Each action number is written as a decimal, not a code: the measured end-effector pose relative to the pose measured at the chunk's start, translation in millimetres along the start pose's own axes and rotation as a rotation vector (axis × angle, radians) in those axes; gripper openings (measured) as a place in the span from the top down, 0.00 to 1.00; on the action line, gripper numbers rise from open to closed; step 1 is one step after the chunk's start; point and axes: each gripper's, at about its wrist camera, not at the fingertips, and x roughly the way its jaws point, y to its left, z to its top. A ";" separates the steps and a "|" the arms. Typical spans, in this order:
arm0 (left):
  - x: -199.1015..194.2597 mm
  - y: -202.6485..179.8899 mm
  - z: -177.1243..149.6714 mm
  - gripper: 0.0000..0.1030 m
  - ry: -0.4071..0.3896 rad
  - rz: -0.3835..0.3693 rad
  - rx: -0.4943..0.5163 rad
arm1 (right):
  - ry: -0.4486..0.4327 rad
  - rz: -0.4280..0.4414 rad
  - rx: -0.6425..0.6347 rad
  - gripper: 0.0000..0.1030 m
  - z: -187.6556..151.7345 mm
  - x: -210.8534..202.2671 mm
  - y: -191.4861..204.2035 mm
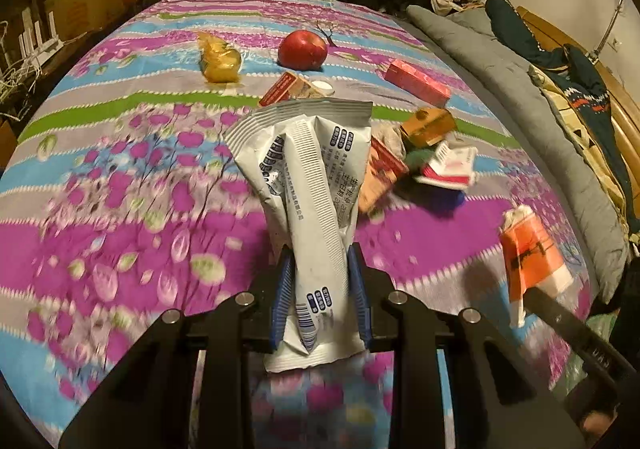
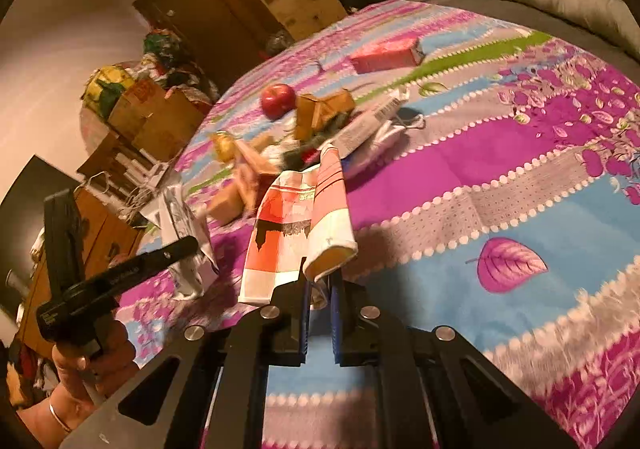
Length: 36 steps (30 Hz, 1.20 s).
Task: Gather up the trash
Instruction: 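Grasp the orange-white carton with right tool while left tool grasps white wrapper, then carry the carton and white wrapper over the green bin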
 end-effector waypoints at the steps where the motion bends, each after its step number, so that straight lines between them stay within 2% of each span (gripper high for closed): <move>1: -5.0 0.4 -5.7 0.75 0.003 -0.003 0.000 | 0.000 -0.010 -0.020 0.90 -4.9 -6.9 4.2; 3: -11.3 -0.7 -17.1 0.75 0.020 0.001 0.011 | 0.011 -0.017 -0.043 0.90 -15.7 -17.7 9.4; 6: -20.2 -8.2 -33.6 0.75 0.025 0.050 0.066 | 0.006 -0.007 -0.033 0.90 -25.6 -30.5 15.5; 8: -29.9 -9.8 -41.9 0.75 0.023 0.047 0.069 | -0.002 0.003 -0.035 0.90 -32.4 -41.7 22.8; 15: -72.0 -29.4 -45.5 0.75 -0.069 0.066 0.122 | -0.068 -0.019 -0.099 0.90 -35.6 -92.3 49.8; 25: -118.2 -85.4 -19.6 0.74 -0.216 0.093 0.226 | -0.262 -0.180 -0.188 0.90 -23.9 -199.6 70.1; 29: -135.1 -109.4 -12.2 0.74 -0.273 0.122 0.245 | -0.326 -0.267 -0.242 0.90 -17.2 -224.3 80.1; 36: -158.0 -139.9 -11.4 0.74 -0.355 0.168 0.291 | -0.404 -0.351 -0.280 0.90 -13.8 -263.3 83.8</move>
